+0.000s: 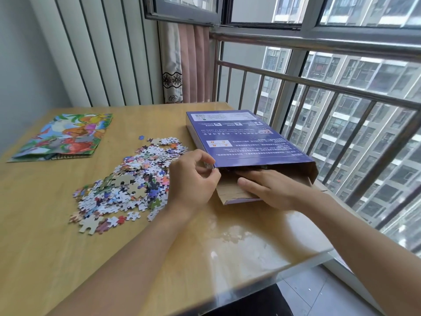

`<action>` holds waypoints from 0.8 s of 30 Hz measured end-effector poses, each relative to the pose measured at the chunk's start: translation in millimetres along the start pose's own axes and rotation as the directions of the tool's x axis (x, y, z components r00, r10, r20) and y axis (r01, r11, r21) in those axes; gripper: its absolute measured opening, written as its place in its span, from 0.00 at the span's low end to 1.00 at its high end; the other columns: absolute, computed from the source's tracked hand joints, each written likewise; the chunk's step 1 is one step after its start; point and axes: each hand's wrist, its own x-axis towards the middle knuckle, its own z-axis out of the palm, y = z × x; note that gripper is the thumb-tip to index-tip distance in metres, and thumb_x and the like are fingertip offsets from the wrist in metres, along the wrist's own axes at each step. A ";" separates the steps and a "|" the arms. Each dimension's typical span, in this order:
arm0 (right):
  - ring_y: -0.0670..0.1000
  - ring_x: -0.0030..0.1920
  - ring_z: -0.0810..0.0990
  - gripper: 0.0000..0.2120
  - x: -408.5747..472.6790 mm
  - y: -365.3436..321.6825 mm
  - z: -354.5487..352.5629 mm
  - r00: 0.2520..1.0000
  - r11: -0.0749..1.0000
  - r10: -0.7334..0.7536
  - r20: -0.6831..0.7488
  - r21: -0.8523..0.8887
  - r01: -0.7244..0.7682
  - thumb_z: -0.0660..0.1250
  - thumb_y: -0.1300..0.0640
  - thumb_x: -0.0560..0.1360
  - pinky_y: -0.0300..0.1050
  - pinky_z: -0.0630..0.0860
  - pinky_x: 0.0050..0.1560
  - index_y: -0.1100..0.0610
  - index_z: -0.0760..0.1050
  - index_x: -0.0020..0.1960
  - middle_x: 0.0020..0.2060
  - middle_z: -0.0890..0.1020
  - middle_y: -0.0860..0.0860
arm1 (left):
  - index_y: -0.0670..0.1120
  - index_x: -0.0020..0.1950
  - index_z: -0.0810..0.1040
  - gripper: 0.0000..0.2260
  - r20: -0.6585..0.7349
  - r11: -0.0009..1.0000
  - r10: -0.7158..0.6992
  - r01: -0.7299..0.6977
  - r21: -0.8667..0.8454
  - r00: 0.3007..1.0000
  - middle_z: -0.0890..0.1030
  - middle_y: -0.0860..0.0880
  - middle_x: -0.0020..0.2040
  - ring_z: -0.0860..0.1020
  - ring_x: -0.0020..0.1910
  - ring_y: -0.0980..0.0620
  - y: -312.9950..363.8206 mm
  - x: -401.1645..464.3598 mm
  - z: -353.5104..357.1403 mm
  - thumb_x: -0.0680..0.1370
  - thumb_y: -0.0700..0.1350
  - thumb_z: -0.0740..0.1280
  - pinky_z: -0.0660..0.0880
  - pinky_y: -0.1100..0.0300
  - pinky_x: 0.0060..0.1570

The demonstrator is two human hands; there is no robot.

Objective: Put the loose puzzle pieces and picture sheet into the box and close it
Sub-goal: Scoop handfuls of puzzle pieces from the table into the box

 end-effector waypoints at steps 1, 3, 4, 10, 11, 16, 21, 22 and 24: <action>0.45 0.65 0.72 0.28 3.8 -0.9 -3.0 1.000 1.000 0.022 0.008 0.022 -0.022 0.50 0.33 0.80 0.40 0.65 0.60 0.46 0.70 0.73 0.67 0.75 0.41 | 0.49 0.42 0.81 0.07 0.012 1.000 0.004 -0.004 0.000 1.000 0.84 0.53 0.39 0.82 0.34 0.62 -0.3 -0.6 0.5 0.69 0.39 0.75 0.81 0.64 0.35; 0.44 0.65 0.70 0.25 8.6 -2.2 -6.3 0.998 0.997 0.055 0.010 0.043 -0.056 0.53 0.36 0.82 0.39 0.63 0.60 0.45 0.68 0.74 0.67 0.73 0.40 | 0.48 0.42 0.81 0.07 0.037 1.000 0.014 -0.014 -0.001 0.999 0.84 0.52 0.41 0.82 0.34 0.62 -1.9 -1.4 1.2 0.69 0.39 0.75 0.81 0.63 0.35; 0.45 0.67 0.70 0.25 9.2 -2.8 -6.6 0.999 0.998 0.050 -0.007 0.024 -0.049 0.54 0.36 0.82 0.39 0.63 0.61 0.44 0.67 0.75 0.69 0.72 0.40 | 0.48 0.42 0.82 0.06 0.042 1.000 0.020 -0.020 0.000 0.999 0.84 0.52 0.41 0.82 0.34 0.61 -2.6 -1.4 1.2 0.69 0.39 0.75 0.81 0.64 0.35; 0.47 0.69 0.72 0.40 -2.2 -14.7 5.1 0.999 0.999 -0.033 -0.011 0.008 0.034 0.48 0.24 0.74 0.47 0.68 0.69 0.46 0.67 0.76 0.69 0.76 0.46 | 0.49 0.42 0.82 0.06 0.042 1.000 0.014 -0.015 0.021 0.999 0.83 0.53 0.40 0.82 0.34 0.61 -5.0 0.8 -0.2 0.69 0.39 0.75 0.80 0.63 0.35; 0.48 0.68 0.72 0.42 -2.9 -14.2 5.8 1.000 1.000 -0.014 0.011 0.002 0.014 0.46 0.22 0.72 0.49 0.68 0.69 0.46 0.68 0.75 0.68 0.76 0.46 | 0.49 0.42 0.82 0.06 0.054 1.000 0.015 -0.016 0.023 0.998 0.83 0.53 0.40 0.82 0.34 0.61 -5.2 0.0 0.2 0.69 0.39 0.75 0.81 0.63 0.35; 0.52 0.52 0.77 0.22 -4.8 -21.6 -2.9 0.997 0.979 0.071 -0.013 -0.193 -0.072 0.56 0.34 0.78 0.55 0.76 0.54 0.49 0.76 0.57 0.51 0.81 0.48 | 0.48 0.41 0.81 0.07 0.142 1.000 0.020 -0.023 0.022 0.990 0.83 0.54 0.41 0.83 0.34 0.60 -6.5 0.5 -1.1 0.68 0.39 0.76 0.82 0.59 0.37; 0.49 0.46 0.82 0.15 -4.4 -75.4 -12.4 0.978 0.992 -0.090 -0.190 0.075 0.106 0.61 0.64 0.75 0.50 0.79 0.50 0.52 0.83 0.50 0.42 0.85 0.47 | 0.50 0.38 0.82 0.04 0.281 0.999 -0.048 0.046 0.012 0.959 0.83 0.53 0.34 0.82 0.32 0.57 -2.6 13.9 -27.6 0.69 0.41 0.72 0.81 0.57 0.35; 0.48 0.50 0.82 0.18 0.4 -88.5 -14.6 0.965 0.984 -0.090 -0.245 0.128 0.125 0.60 0.66 0.74 0.47 0.78 0.53 0.52 0.83 0.55 0.46 0.85 0.46 | 0.50 0.38 0.82 0.04 0.234 0.997 -0.071 0.072 0.002 0.970 0.83 0.54 0.34 0.82 0.32 0.56 -4.3 20.5 -38.0 0.69 0.41 0.71 0.80 0.59 0.34; 0.50 0.62 0.79 0.24 16.6 -105.5 -13.7 0.954 0.982 -0.081 -0.290 0.141 0.126 0.57 0.68 0.75 0.44 0.75 0.61 0.54 0.77 0.67 0.60 0.83 0.50 | 0.50 0.39 0.83 0.05 0.069 0.993 -0.107 0.102 0.062 0.992 0.83 0.55 0.35 0.82 0.34 0.57 -12.2 35.3 -61.5 0.70 0.42 0.69 0.78 0.61 0.35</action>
